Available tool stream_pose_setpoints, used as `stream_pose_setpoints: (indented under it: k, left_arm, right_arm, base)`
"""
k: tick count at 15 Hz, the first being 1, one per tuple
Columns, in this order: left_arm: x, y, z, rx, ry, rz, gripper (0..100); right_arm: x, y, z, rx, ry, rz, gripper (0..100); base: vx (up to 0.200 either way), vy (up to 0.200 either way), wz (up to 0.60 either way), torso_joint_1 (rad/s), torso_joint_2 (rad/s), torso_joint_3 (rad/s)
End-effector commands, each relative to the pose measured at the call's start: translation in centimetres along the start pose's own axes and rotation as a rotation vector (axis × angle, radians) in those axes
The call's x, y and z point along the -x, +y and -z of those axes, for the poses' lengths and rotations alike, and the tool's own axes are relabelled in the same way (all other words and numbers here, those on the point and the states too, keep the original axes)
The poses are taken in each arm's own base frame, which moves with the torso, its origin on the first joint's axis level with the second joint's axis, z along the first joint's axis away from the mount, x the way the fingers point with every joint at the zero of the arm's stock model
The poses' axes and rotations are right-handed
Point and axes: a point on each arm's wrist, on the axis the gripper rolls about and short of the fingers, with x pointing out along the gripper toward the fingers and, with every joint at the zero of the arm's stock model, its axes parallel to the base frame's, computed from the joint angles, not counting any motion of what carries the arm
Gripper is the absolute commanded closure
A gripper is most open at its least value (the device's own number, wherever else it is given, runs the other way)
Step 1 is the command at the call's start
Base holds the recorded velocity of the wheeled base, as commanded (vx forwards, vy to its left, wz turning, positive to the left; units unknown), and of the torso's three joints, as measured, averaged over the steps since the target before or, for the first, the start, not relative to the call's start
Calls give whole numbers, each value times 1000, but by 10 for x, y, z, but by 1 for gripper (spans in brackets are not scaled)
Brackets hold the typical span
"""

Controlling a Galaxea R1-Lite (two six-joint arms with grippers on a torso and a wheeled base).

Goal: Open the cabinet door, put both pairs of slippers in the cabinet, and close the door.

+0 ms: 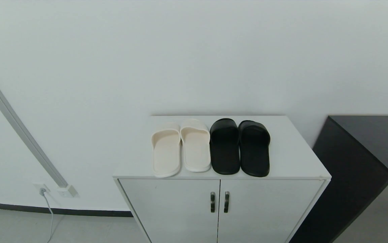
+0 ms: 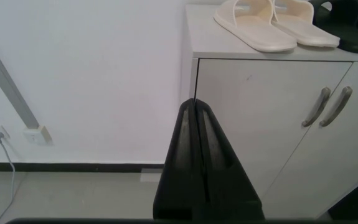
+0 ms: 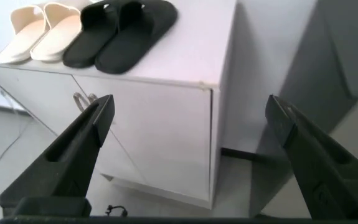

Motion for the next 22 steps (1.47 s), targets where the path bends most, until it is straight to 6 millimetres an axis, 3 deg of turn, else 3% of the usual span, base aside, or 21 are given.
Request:
stream_pose_setpoints:
  k: [1, 4, 6, 10, 11, 12, 16, 22]
  left_arm:
    - [0, 0, 0, -1, 0, 1, 100]
    - [0, 0, 0, -2, 0, 0, 100]
    - [0, 0, 0, -1, 0, 1, 100]
    - [0, 0, 0, -2, 0, 1, 100]
    - [0, 0, 0, -2, 0, 1, 100]
    - [0, 0, 0, -2, 0, 1, 100]
    - [0, 0, 0, -9, 0, 3, 100]
    - [0, 0, 0, -10, 0, 3, 100]
  right_arm:
    - [-72, 14, -20, -9, 132, -84, 0]
    - [-106, 42, -37, -36, 97, -90, 0]
    - [-119, 59, -47, -38, 91, -142, 0]
    - [-157, 127, -59, -40, 79, -104, 0]
    - [-163, 135, -60, -37, 73, -92, 0]
    - [-182, 153, -63, -30, 56, -43, 0]
    - [-238, 176, -54, -14, 47, 116, 0]
    - [-281, 192, -41, 0, 31, 235, 0]
  base:
    - [0, 0, 0, 0, 0, 0]
    - [0, 0, 0, 0, 0, 0]
    - [0, 0, 0, 0, 0, 0]
    - [0, 0, 0, 0, 0, 0]
    - [0, 0, 0, 0, 0, 0]
    - [0, 0, 0, 0, 0, 0]
    - [0, 0, 0, 0, 0, 0]
    - [0, 0, 0, 0, 0, 0]
